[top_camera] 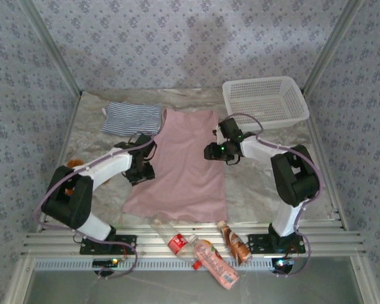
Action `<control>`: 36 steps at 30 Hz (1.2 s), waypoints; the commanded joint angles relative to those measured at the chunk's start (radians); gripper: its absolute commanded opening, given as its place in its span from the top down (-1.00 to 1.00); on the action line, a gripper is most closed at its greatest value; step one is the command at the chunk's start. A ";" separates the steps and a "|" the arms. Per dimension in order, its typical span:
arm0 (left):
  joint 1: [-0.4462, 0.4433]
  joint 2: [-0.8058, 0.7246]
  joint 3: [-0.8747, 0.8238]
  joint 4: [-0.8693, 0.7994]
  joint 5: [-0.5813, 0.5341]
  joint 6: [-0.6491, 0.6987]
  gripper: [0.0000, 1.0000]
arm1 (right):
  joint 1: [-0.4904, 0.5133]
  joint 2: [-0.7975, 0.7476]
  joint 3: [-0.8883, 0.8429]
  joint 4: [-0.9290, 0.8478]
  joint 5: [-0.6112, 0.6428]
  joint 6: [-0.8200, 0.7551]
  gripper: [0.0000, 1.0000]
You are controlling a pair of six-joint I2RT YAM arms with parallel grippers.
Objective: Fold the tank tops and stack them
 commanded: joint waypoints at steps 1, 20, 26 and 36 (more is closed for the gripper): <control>0.030 0.045 0.027 0.004 -0.022 0.070 0.13 | -0.002 0.044 0.037 0.004 0.010 -0.010 0.02; 0.112 0.235 0.155 -0.089 -0.094 0.243 0.13 | 0.048 -0.047 -0.174 -0.014 0.048 0.094 0.01; 0.117 0.295 0.249 -0.137 -0.144 0.306 0.11 | 0.072 -0.079 -0.262 0.054 0.001 0.177 -0.02; 0.102 0.238 0.357 -0.214 -0.143 0.294 0.05 | 0.039 -0.192 -0.131 -0.053 0.086 0.055 -0.04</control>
